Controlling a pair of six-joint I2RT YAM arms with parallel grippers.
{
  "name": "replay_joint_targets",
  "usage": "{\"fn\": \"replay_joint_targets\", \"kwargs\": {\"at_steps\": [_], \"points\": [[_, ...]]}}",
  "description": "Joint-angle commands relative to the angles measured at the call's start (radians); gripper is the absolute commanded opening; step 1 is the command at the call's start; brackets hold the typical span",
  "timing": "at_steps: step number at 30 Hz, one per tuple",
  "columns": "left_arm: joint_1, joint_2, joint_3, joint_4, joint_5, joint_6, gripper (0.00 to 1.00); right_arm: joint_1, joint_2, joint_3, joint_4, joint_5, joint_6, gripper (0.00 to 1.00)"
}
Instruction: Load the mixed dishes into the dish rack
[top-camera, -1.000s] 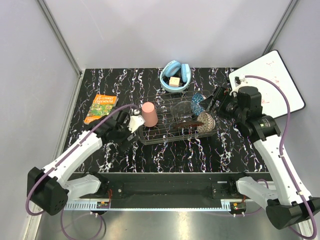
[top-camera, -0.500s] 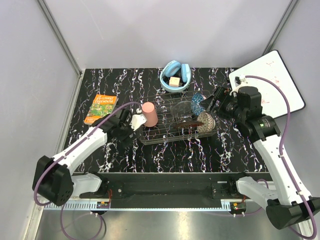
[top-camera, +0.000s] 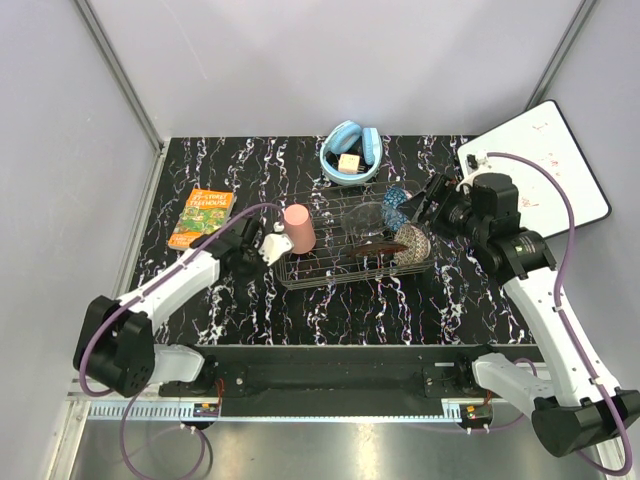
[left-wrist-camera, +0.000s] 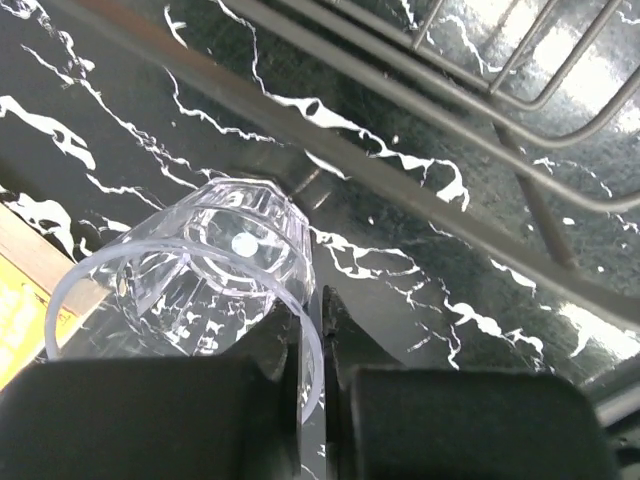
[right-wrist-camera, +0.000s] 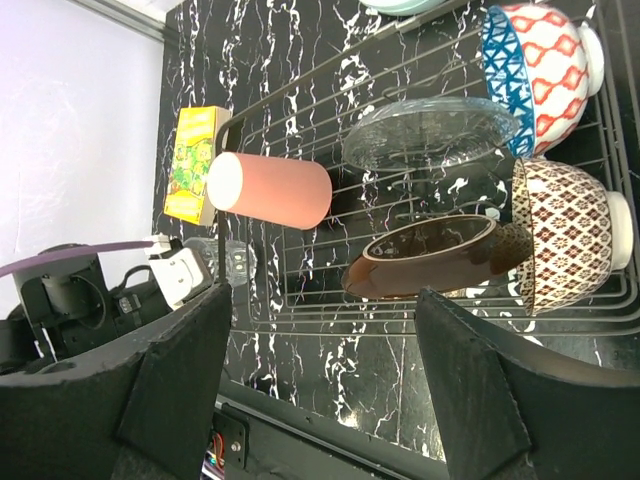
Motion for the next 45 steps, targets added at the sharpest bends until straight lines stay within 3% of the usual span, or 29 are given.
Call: {"fn": "replay_joint_targets", "kwargs": {"at_steps": [1, 3, 7, 9, 11, 16, 18, 19, 20, 22, 23, 24, 26, 27, 28, 30, 35, 41, 45], "points": [[0.026, -0.071, 0.102, -0.078, 0.04, -0.024, 0.0, 0.002, 0.001, -0.012, 0.061, -0.026, 0.008, 0.8], [0.035, -0.139, 0.143, -0.15, 0.048, -0.031, 0.0, 0.002, 0.004, -0.013, 0.076, -0.047, 0.011, 0.81], [0.078, -0.25, 0.364, -0.286, 0.098, -0.048, 0.0, 0.004, 0.017, -0.015, 0.122, -0.123, 0.043, 0.84], [0.103, -0.293, 0.51, -0.369, 0.192, -0.071, 0.0, 0.01, 0.018, -0.013, 0.167, -0.169, 0.072, 0.88], [0.12, -0.307, 0.608, -0.424, 0.3, -0.1, 0.0, 0.034, 0.018, -0.009, 0.219, -0.195, 0.095, 1.0], [0.12, -0.306, 0.872, -0.52, 0.502, -0.197, 0.0, 0.126, 0.035, -0.051, 0.394, -0.276, 0.222, 1.0], [0.12, -0.305, 0.913, -0.506, 0.722, -0.193, 0.0, 0.137, 0.044, -0.119, 0.647, -0.389, 0.352, 1.0], [0.12, -0.309, 0.907, -0.476, 0.793, -0.208, 0.0, 0.14, 0.049, -0.221, 0.916, -0.419, 0.532, 1.0], [0.12, -0.319, 0.887, -0.424, 0.892, -0.31, 0.0, 0.151, 0.059, -0.274, 1.055, -0.44, 0.623, 1.0], [0.12, -0.371, 0.748, -0.162, 0.959, -0.5, 0.0, 0.165, 0.116, -0.347, 1.313, -0.453, 0.792, 1.0], [0.121, -0.393, 0.685, -0.056, 1.006, -0.556, 0.0, 0.183, 0.133, -0.354, 1.355, -0.462, 0.822, 1.0], [0.121, -0.429, 0.557, 0.156, 1.022, -0.617, 0.0, 0.194, 0.153, -0.358, 1.391, -0.459, 0.841, 1.0], [0.124, -0.451, 0.44, 0.366, 1.056, -0.818, 0.0, 0.218, 0.161, -0.349, 1.445, -0.447, 0.856, 1.0], [0.131, -0.451, 0.344, 0.569, 1.077, -0.894, 0.0, 0.237, 0.162, -0.336, 1.443, -0.448, 0.851, 1.0], [0.131, -0.453, 0.3, 0.668, 1.089, -1.029, 0.0, 0.241, 0.161, -0.332, 1.442, -0.448, 0.85, 1.0], [0.132, -0.451, 0.208, 0.887, 1.084, -1.126, 0.0, 0.243, 0.158, -0.34, 1.46, -0.445, 0.859, 1.0], [0.138, -0.421, 0.153, 1.034, 1.077, -1.249, 0.0, 0.27, 0.179, -0.361, 1.495, -0.436, 0.868, 1.0], [0.155, -0.402, 0.157, 1.069, 1.079, -1.279, 0.0, 0.31, 0.21, -0.368, 1.406, -0.46, 0.792, 1.0], [0.163, -0.402, 0.142, 1.076, 1.071, -1.28, 0.0, 0.31, 0.234, -0.386, 1.455, -0.457, 0.813, 1.0]]}}
